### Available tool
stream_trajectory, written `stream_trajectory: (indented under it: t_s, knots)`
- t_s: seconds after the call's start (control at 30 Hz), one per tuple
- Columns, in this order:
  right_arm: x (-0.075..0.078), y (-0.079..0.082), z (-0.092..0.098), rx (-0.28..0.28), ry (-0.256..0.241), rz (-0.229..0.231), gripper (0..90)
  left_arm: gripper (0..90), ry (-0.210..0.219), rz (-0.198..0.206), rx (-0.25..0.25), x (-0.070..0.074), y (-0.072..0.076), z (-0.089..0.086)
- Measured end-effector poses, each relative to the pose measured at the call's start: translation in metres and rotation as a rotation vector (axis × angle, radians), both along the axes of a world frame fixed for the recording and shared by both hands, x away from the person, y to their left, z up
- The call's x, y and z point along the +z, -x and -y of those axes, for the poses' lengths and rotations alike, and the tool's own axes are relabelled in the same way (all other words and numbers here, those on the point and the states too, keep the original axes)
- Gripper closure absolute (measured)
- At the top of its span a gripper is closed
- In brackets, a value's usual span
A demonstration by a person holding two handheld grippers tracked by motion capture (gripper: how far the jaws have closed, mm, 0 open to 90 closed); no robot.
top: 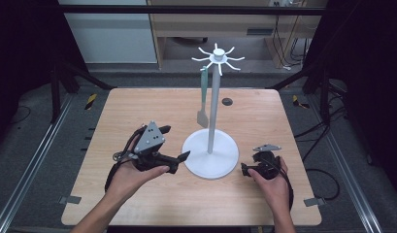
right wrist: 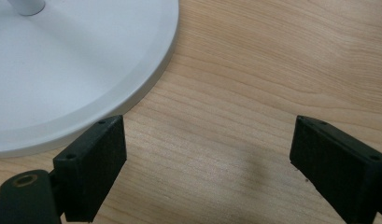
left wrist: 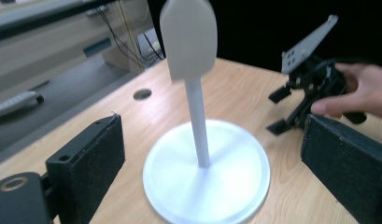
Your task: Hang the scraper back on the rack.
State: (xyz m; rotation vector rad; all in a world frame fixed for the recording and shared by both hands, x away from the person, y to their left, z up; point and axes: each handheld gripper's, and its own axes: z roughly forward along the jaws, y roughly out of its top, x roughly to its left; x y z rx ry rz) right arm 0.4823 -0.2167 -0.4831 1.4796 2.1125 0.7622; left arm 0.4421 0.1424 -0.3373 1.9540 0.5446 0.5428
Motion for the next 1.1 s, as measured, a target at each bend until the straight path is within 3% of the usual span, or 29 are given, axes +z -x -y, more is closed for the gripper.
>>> stream_trajectory:
  t_s: [0.17, 0.4, 0.93, 1.1]
  knots:
    - [0.0, 0.0, 0.0, -0.001, 0.001, 0.0, 10.9, 5.8, -0.066, -0.016, 0.008, -0.026, -0.001, -0.004]
    - [0.0, 0.0, 0.0, -0.006, 0.001, -0.001, 10.6, 6.6, -0.082, -0.078, 0.018, -0.054, -0.002, -0.015]
    - [0.001, 0.001, 0.001, -0.01, -0.008, 0.012, 8.9, 6.3, -0.109, -0.143, 0.134, -0.095, -0.016, -0.059]
    - [0.001, 0.001, 0.001, -0.008, -0.009, 0.015, 8.7, 6.0, -0.072, -0.186, 0.166, -0.102, -0.021, -0.075]
